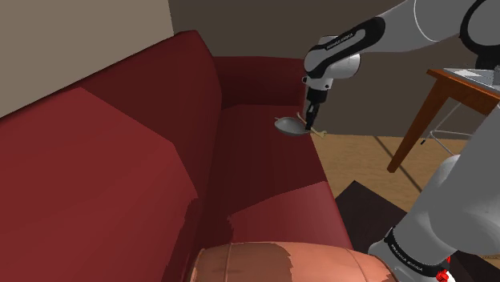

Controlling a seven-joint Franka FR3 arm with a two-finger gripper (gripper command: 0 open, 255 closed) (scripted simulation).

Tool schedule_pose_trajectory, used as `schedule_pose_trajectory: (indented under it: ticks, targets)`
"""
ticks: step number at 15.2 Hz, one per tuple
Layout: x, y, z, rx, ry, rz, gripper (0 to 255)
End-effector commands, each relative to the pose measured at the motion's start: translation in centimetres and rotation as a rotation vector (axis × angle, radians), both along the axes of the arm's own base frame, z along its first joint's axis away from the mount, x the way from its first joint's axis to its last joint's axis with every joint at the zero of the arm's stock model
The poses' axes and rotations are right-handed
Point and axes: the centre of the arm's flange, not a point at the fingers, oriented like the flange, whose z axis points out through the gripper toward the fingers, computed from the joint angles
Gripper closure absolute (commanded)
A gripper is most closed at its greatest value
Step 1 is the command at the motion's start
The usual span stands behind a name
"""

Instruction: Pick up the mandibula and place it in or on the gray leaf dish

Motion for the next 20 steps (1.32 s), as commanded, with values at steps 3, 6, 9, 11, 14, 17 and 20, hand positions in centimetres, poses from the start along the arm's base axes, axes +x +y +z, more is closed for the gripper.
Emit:
schedule_pose_trajectory:
  ticks: [3,6,9,11,14,17,20]
  targets:
    - [1.2,-0.3,1.5,0.000,0.000,0.000,255]
    - [5.0,-1.2,1.9,0.000,0.000,0.000,255]
    - [8.9,-2.0,2.4,0.000,0.000,0.000,255]
    - [11.4,-2.6,2.7,0.000,0.000,0.000,255]
    - [12.9,-2.9,1.8,0.000,0.000,0.000,255]
    - [12.9,-2.9,0.2,0.000,0.000,0.000,255]
    - [12.9,-2.9,-1.3,0.000,0.000,0.000,255]
